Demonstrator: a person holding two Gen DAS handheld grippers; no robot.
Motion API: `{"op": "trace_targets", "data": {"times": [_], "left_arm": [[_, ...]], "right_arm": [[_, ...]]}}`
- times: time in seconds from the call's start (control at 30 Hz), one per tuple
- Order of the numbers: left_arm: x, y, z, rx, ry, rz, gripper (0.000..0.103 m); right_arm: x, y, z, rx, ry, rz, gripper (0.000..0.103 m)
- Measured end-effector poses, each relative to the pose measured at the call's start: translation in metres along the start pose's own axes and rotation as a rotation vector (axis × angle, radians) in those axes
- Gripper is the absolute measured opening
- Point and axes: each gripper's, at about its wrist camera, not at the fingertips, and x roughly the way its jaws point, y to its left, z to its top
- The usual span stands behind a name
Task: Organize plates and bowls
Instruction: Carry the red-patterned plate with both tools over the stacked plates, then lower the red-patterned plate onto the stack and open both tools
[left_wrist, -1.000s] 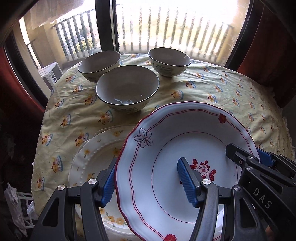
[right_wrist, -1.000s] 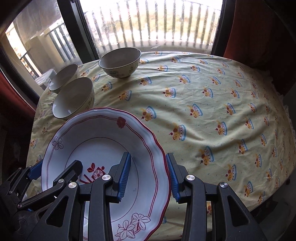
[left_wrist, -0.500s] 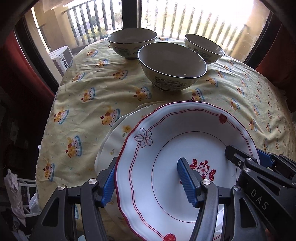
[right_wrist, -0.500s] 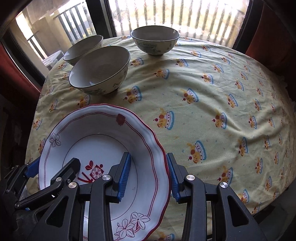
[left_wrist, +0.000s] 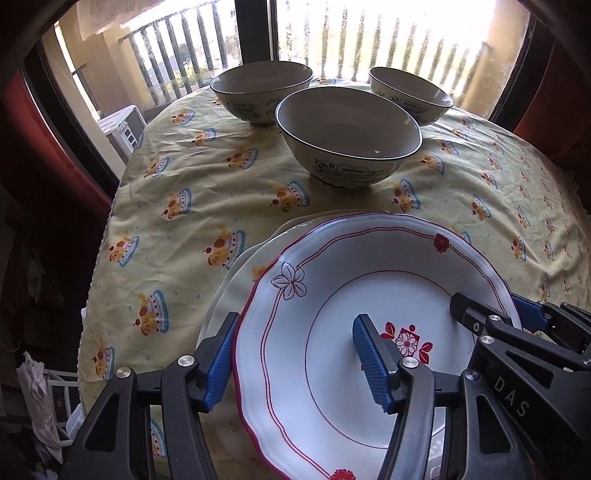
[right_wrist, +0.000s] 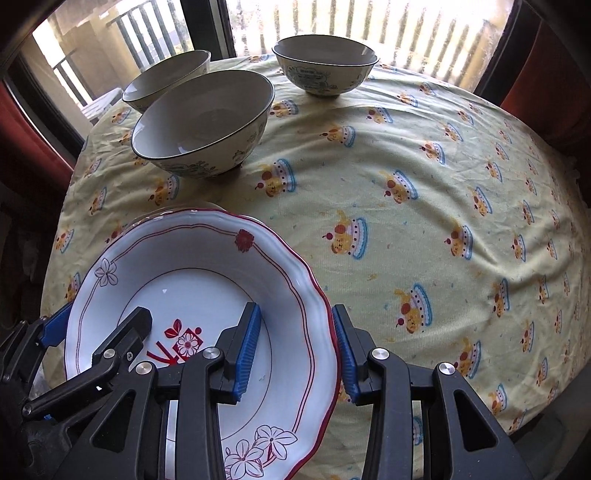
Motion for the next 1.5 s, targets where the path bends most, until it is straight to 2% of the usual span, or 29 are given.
{"op": "trace_targets", "data": {"times": [0.23,0.33,0.47,0.53,0.83,1.03,1.13,1.2,1.23,1.4,1.5], "left_arm": [[0.001,-0.004,-0.003,0.025,-0.022,0.028,0.065],[0.001,-0.005,-0.003,0.024,-0.022,0.024,0.070],[0.002,-0.004,-0.003,0.014,-0.017,0.019,0.078],[0.002,-0.004,-0.004,0.014,-0.010,0.036,0.079],[0.001,0.010,-0.007,-0.018,0.014,0.038,0.088],[-0.009,0.014,-0.003,-0.021,0.002,0.030,0.093],[-0.014,0.015,0.005,-0.022,-0.008,0.032,0.096],[-0.017,0.014,0.012,-0.023,-0.016,0.033,0.096],[-0.018,0.013,0.016,-0.026,-0.021,0.031,0.096],[-0.021,0.011,0.043,-0.069,-0.062,0.028,0.096],[-0.018,0.008,0.062,-0.079,-0.092,0.057,0.096]], "right_arm": [[0.001,0.000,-0.001,-0.012,0.006,0.000,0.043],[0.000,-0.003,-0.002,-0.003,0.012,0.006,0.041],[-0.007,-0.005,-0.005,-0.002,-0.003,0.015,0.033],[-0.009,0.001,-0.006,-0.042,-0.010,0.010,0.027],[-0.010,0.007,-0.009,-0.037,0.008,0.018,0.027],[-0.010,0.000,-0.003,0.009,0.042,0.056,0.034],[-0.022,-0.001,0.005,0.009,0.009,0.053,0.041],[-0.030,-0.002,0.014,0.011,-0.022,0.066,0.062],[-0.034,-0.001,0.019,0.006,-0.039,0.067,0.064],[-0.038,0.003,0.045,-0.034,-0.064,0.080,0.065],[-0.033,0.003,0.065,-0.050,-0.081,0.097,0.065]]}}
